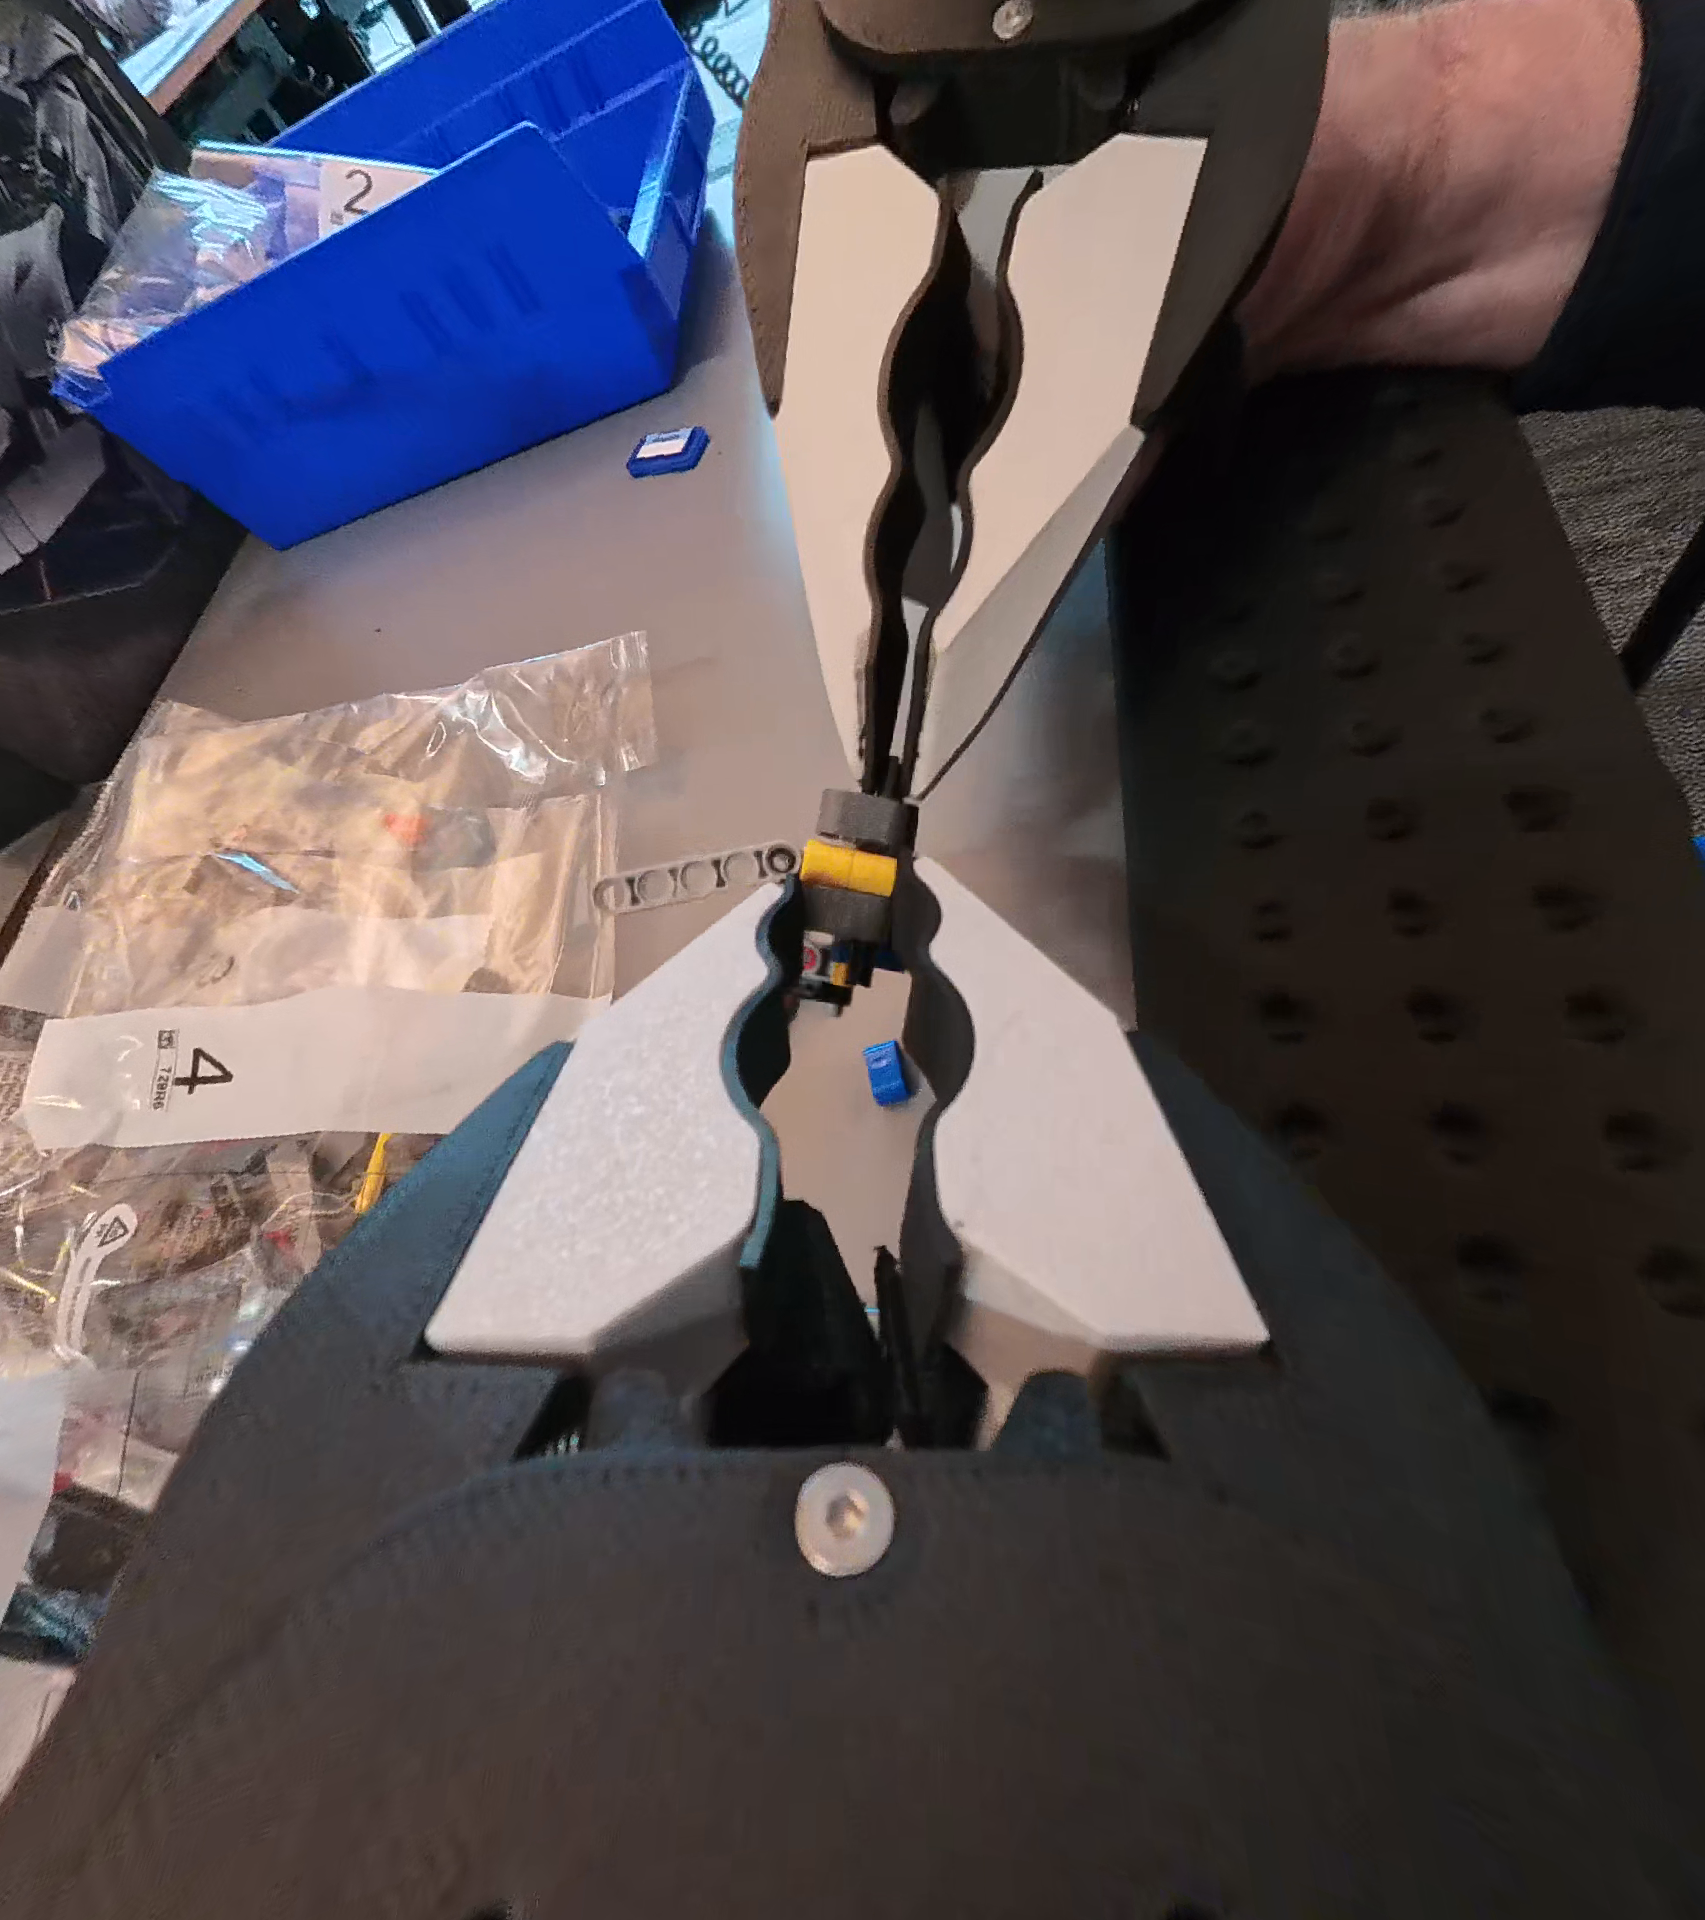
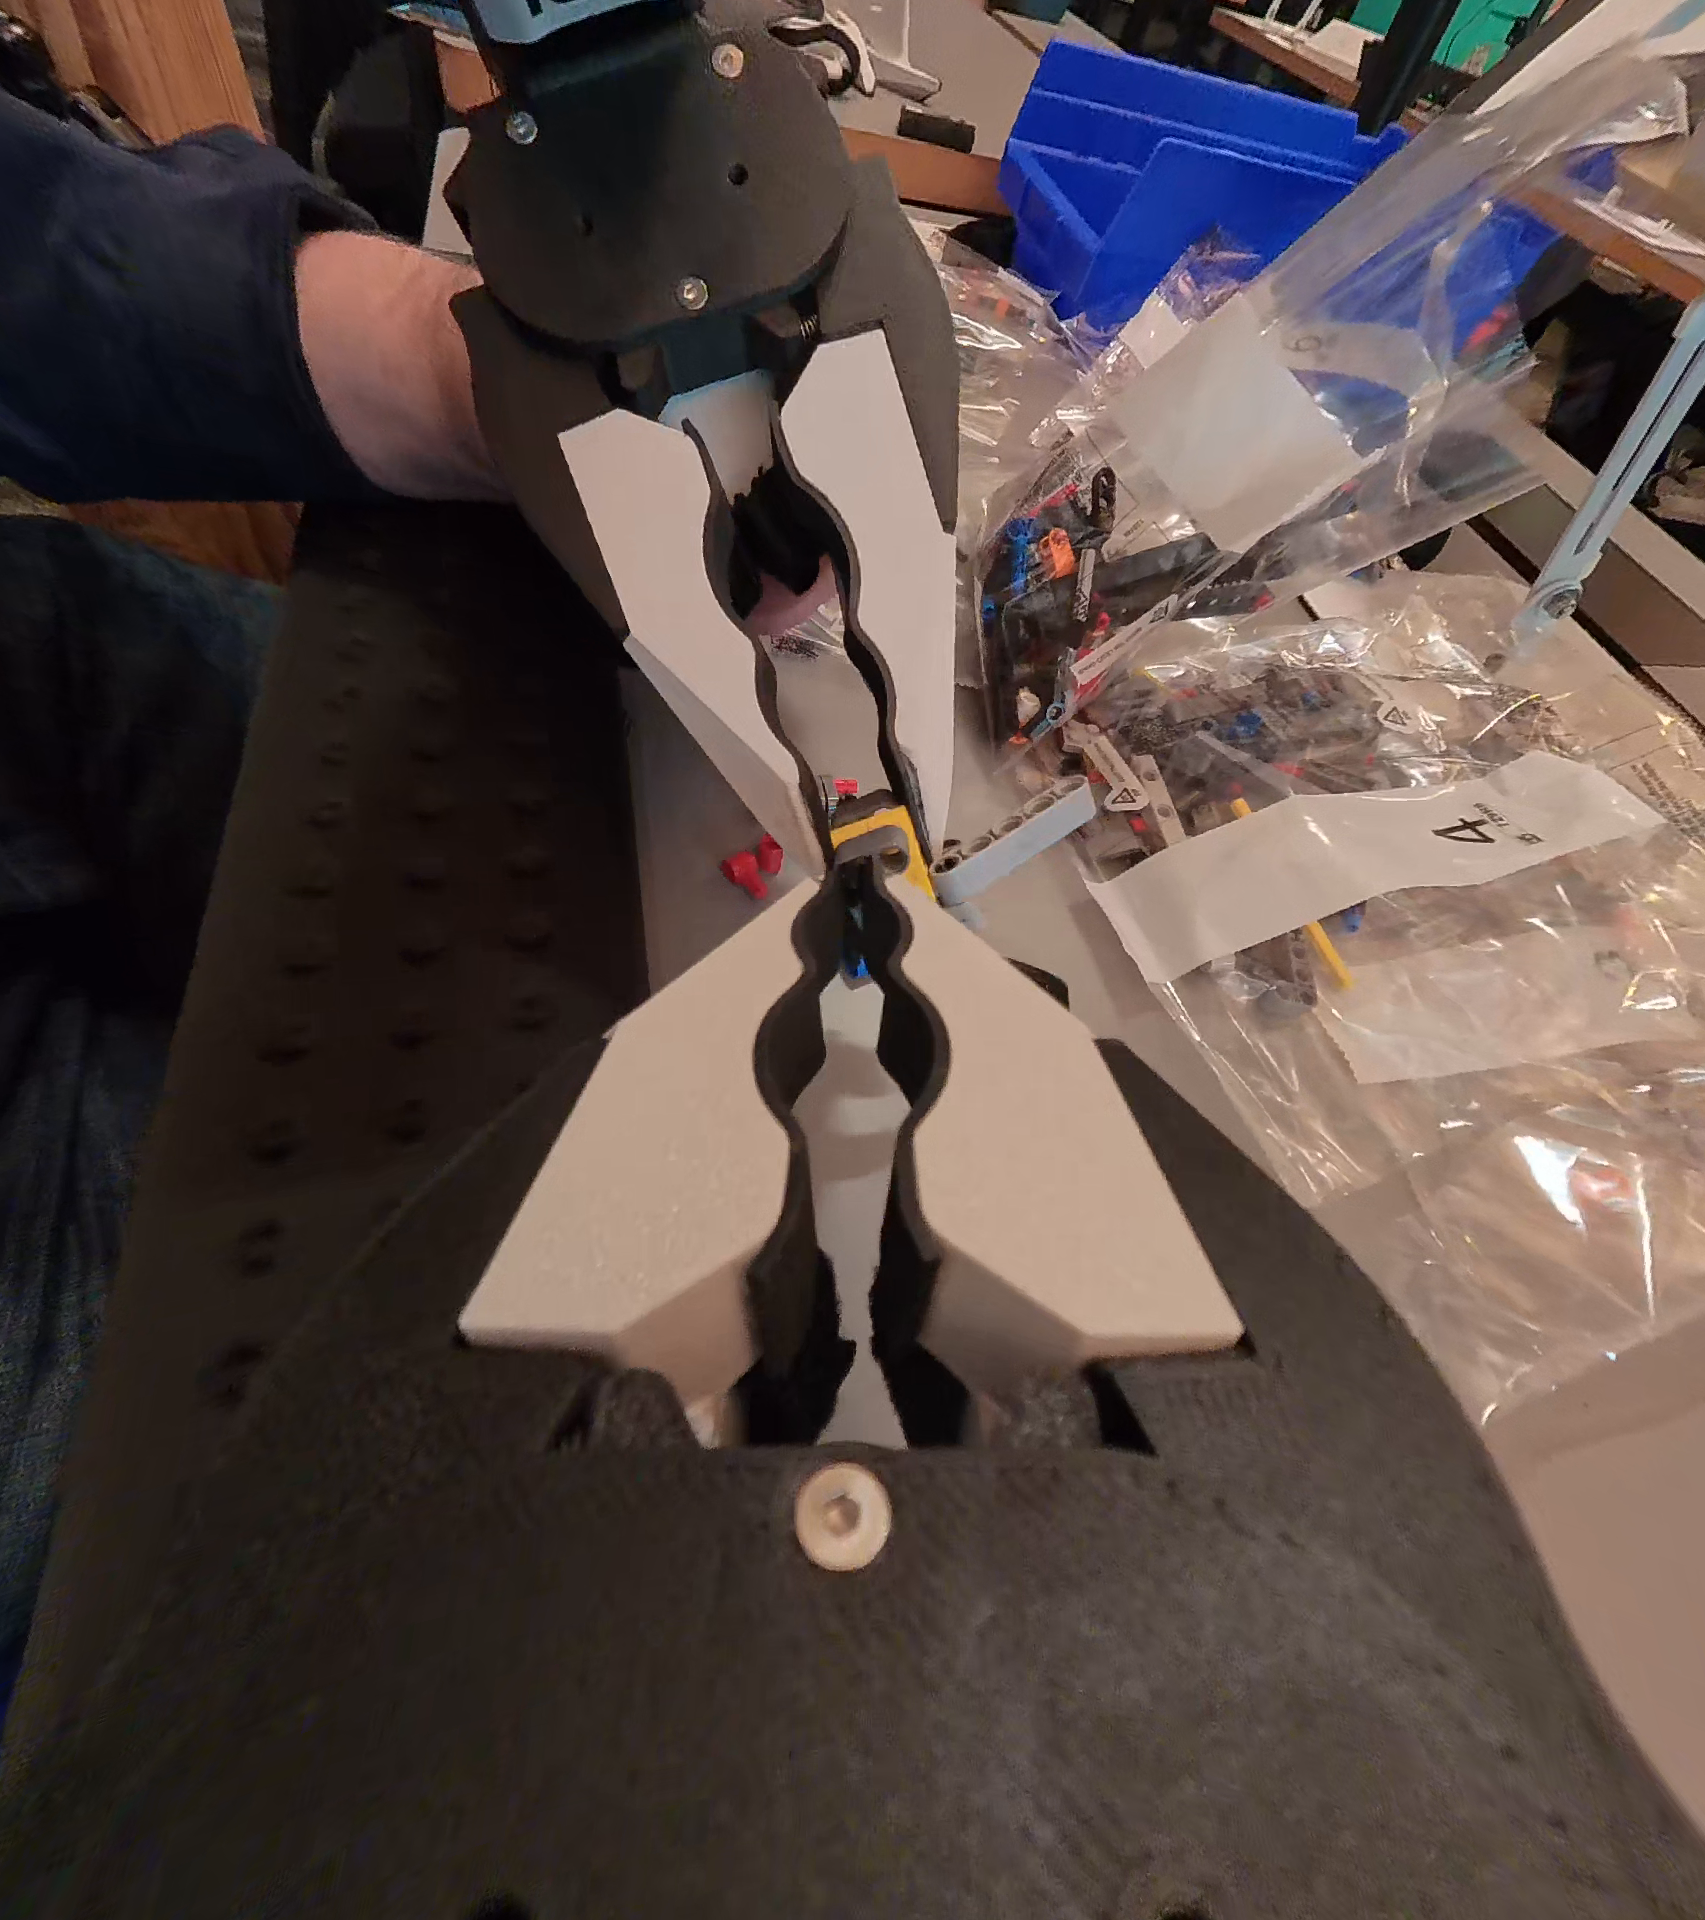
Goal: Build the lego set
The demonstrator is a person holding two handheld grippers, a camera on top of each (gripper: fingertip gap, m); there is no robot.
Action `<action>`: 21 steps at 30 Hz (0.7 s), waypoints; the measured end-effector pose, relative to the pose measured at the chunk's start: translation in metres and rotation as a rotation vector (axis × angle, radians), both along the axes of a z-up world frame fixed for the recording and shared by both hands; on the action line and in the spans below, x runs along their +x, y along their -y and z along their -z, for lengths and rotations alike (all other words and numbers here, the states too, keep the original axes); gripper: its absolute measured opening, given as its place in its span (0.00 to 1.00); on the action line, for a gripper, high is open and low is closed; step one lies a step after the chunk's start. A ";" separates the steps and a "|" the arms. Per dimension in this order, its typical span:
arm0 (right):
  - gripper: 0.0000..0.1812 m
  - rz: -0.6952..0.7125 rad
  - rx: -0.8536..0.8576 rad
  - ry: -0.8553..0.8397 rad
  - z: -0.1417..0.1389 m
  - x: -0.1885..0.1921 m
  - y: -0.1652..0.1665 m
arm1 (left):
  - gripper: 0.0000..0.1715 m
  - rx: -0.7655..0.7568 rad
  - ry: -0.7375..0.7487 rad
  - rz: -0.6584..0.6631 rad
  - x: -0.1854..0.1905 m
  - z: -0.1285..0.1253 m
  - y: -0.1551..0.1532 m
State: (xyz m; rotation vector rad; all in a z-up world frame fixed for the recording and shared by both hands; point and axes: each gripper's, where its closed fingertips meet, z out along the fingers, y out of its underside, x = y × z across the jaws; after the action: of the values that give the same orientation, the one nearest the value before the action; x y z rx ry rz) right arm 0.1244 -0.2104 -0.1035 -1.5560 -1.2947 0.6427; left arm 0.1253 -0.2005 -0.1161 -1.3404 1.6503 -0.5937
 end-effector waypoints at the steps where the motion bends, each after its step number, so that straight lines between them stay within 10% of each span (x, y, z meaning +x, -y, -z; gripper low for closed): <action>1: 0.01 0.000 0.001 0.007 0.001 0.001 0.000 | 0.09 -0.003 -0.006 0.003 0.000 0.001 0.000; 8: 0.01 0.068 -0.022 -0.098 -0.015 0.041 -0.007 | 0.08 -0.079 0.119 -0.043 -0.019 -0.026 -0.013; 21: 0.07 0.149 -0.096 0.190 0.045 0.029 -0.025 | 0.10 0.020 -0.094 -0.052 -0.006 0.019 -0.013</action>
State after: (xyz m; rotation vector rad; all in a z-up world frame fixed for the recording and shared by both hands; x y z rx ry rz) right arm 0.1531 -0.1850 -0.1482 -1.8096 -1.2867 0.4777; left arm 0.1194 -0.1873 -0.1350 -1.4115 1.6865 -0.4891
